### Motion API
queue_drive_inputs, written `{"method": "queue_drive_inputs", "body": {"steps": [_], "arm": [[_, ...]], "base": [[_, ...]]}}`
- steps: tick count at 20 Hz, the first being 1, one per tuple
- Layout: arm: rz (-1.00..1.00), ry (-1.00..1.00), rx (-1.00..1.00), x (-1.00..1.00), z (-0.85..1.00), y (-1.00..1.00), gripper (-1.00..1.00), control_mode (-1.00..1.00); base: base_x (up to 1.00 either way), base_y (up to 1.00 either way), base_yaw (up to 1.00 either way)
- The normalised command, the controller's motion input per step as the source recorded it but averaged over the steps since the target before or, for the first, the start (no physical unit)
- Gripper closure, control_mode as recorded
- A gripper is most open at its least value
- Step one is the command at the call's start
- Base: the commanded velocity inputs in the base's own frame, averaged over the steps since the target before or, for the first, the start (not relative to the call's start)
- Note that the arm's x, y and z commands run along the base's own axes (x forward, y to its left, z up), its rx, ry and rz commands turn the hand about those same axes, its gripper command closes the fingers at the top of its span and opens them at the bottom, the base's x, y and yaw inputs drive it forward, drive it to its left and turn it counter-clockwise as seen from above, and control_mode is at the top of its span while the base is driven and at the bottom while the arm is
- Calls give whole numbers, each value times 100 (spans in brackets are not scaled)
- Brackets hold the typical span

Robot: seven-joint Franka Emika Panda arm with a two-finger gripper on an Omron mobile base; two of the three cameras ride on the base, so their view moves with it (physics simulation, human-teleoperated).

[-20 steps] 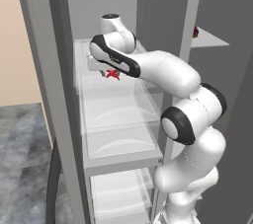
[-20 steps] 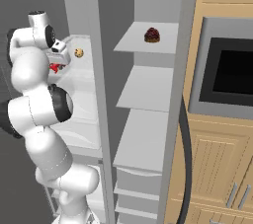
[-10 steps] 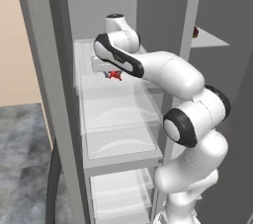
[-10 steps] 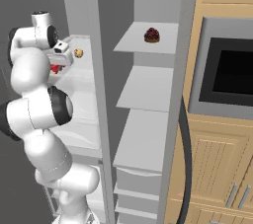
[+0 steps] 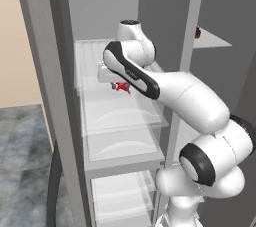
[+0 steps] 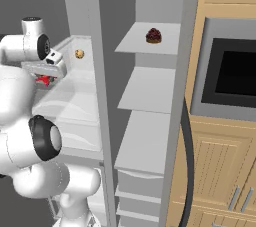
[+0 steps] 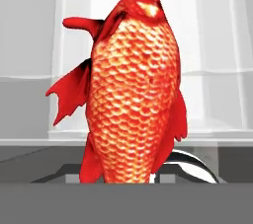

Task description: There's a fish in the fridge that needs to be moved to the freezer for freezing. Pick up the fish from the fridge, place it on any shelf in the freezer, and close the fridge and freezer doors when done.

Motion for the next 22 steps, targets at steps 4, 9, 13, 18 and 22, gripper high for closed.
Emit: {"method": "queue_drive_inputs", "body": {"steps": [4,9,13,18,22], "arm": [[1,-6,0,-96,28,0,100,-100],[1,-13,0,-100,40,-4,100,-100],[2,0,0,-100,36,-30,100,-100],[3,0,0,-90,13,-93,100,-100],[6,-5,0,-72,18,-91,100,-100]], "base": [[0,0,0],[0,0,0],[0,0,0],[0,0,0],[0,0,0]]}}
